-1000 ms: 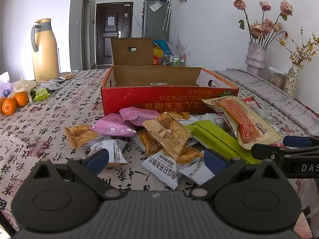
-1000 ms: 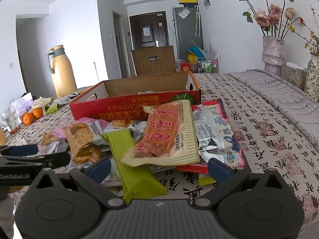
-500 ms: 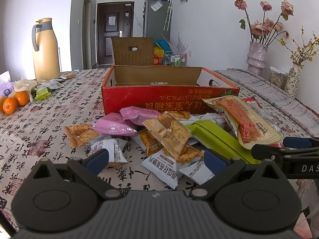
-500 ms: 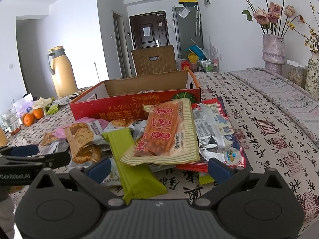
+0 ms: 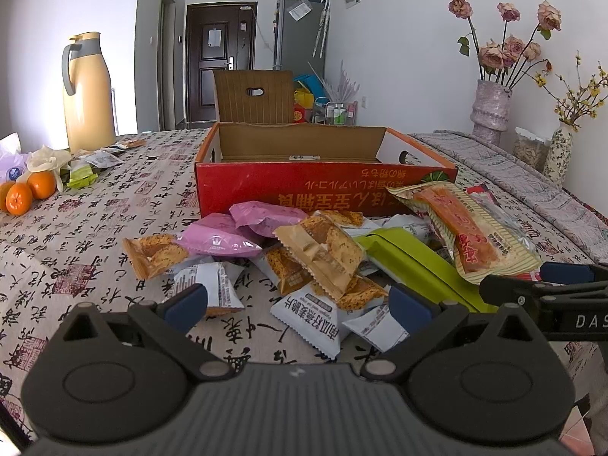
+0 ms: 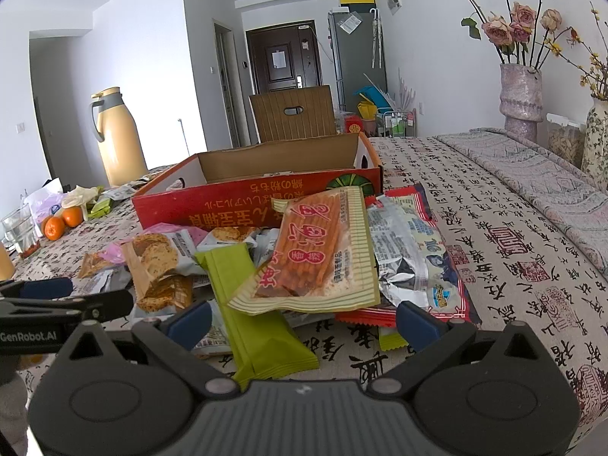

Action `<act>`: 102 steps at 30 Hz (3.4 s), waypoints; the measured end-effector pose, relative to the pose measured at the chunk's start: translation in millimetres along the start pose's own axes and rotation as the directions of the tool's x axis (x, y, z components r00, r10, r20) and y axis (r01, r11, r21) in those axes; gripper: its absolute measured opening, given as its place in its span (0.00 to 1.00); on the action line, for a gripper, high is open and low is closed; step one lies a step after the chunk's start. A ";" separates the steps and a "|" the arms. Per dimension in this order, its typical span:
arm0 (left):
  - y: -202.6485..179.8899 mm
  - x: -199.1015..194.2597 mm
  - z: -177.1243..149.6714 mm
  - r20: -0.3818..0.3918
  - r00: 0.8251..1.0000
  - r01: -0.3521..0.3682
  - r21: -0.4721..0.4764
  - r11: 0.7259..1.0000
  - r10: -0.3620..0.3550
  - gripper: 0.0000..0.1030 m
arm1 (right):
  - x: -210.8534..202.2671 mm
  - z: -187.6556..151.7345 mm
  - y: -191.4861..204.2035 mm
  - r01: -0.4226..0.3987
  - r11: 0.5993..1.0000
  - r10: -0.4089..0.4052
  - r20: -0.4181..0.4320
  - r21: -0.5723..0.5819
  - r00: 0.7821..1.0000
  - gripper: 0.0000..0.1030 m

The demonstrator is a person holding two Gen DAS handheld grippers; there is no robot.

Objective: Organize snacks

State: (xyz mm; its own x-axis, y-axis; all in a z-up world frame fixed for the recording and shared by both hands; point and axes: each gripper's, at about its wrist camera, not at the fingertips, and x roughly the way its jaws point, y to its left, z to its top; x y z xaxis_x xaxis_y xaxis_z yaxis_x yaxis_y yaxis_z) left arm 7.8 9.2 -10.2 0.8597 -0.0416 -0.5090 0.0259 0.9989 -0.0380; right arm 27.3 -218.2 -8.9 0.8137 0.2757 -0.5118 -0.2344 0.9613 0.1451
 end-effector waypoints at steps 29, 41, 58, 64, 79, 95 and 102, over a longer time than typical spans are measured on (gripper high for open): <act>0.9 1.3 -1.9 -0.003 1.000 0.000 -0.001 1.000 0.000 1.00 | -1.0 0.7 -0.5 0.000 1.000 0.000 0.003 0.002 1.000 1.00; 0.9 2.2 3.7 -0.007 1.000 -0.005 -0.006 1.000 0.005 1.00 | -1.9 8.8 -2.4 0.010 1.000 -0.011 0.023 0.011 1.000 1.00; 17.5 21.4 21.9 -0.036 0.997 -0.075 -0.025 0.997 0.074 1.00 | 31.9 36.8 -2.7 0.027 0.999 -0.026 0.048 -0.021 0.999 0.93; 21.4 29.8 24.3 -0.044 0.996 -0.076 -0.031 0.997 0.075 1.00 | 63.5 44.3 10.0 0.085 0.993 -0.085 0.004 -0.083 0.996 0.82; 36.6 37.9 21.4 -0.072 0.994 -0.082 -0.073 0.994 0.077 1.00 | 71.4 40.8 24.2 0.083 0.990 -0.085 -0.009 -0.114 0.996 0.34; 62.4 53.5 18.4 -0.191 0.972 -0.161 -0.124 0.979 0.135 0.88 | 39.2 39.6 15.5 0.035 0.999 -0.032 0.082 -0.032 0.996 0.34; 60.8 50.3 16.0 -0.189 0.976 -0.135 -0.135 0.982 0.109 0.53 | 32.6 34.1 14.3 0.028 0.999 -0.026 0.086 -0.023 0.996 0.34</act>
State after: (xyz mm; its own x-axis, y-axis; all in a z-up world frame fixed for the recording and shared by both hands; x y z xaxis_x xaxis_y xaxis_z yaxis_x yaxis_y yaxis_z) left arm 60.7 68.2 -24.4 0.7455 0.0643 -0.6634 -0.1600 0.9835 -0.0844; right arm 68.7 -195.4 5.3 0.8624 0.2494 -0.4405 -0.2233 0.9684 0.1112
